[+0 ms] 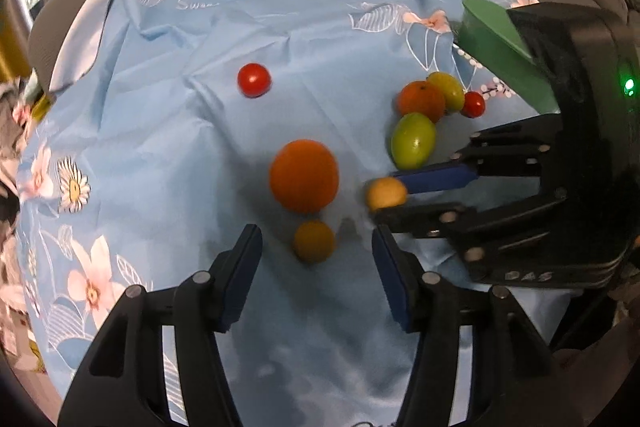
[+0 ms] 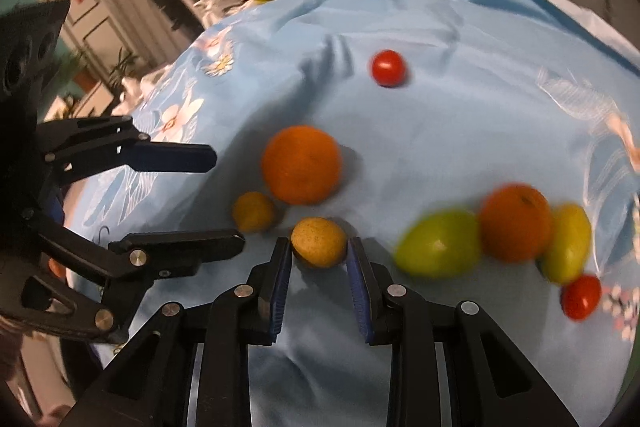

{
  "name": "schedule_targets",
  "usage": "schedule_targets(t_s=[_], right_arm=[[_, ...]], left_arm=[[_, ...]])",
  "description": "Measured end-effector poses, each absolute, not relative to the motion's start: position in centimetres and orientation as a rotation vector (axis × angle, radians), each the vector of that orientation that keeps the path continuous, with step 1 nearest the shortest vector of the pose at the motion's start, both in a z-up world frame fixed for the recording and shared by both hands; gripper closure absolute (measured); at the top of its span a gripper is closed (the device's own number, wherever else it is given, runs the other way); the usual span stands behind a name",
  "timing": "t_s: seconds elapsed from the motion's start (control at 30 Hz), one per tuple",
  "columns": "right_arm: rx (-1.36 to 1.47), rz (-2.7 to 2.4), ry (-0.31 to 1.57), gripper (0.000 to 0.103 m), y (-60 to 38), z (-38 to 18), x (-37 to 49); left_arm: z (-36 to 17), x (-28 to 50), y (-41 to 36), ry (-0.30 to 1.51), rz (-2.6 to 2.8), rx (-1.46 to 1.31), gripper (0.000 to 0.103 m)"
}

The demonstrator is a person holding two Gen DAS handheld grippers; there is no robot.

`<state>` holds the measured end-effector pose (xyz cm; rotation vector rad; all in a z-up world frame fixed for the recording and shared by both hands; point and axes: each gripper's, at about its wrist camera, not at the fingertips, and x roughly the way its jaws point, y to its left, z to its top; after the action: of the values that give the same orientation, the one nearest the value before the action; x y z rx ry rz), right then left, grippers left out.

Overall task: Organize fruits
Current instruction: 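Grasp a small yellow fruit with the left tool while the right tool grasps another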

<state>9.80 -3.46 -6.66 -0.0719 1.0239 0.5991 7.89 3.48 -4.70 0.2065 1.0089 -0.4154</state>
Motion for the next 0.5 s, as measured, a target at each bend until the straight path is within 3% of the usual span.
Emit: schedule_targets(t_s=[0.1, 0.23, 0.5], right_arm=[[-0.042, 0.594, 1.023, 0.072, -4.8, -6.5, 9.0], [0.000, 0.593, 1.011, 0.072, -6.2, -6.0, 8.1], [0.057, 0.603, 0.981, 0.072, -7.4, -5.3, 7.4]], left_arm=[[-4.8, 8.5, 3.0, 1.016, -0.423, 0.215, 0.048], [-5.5, 8.7, 1.7, 1.052, -0.439, 0.287, 0.060], [-6.6, 9.6, 1.1, 1.115, -0.408, 0.429, 0.062]])
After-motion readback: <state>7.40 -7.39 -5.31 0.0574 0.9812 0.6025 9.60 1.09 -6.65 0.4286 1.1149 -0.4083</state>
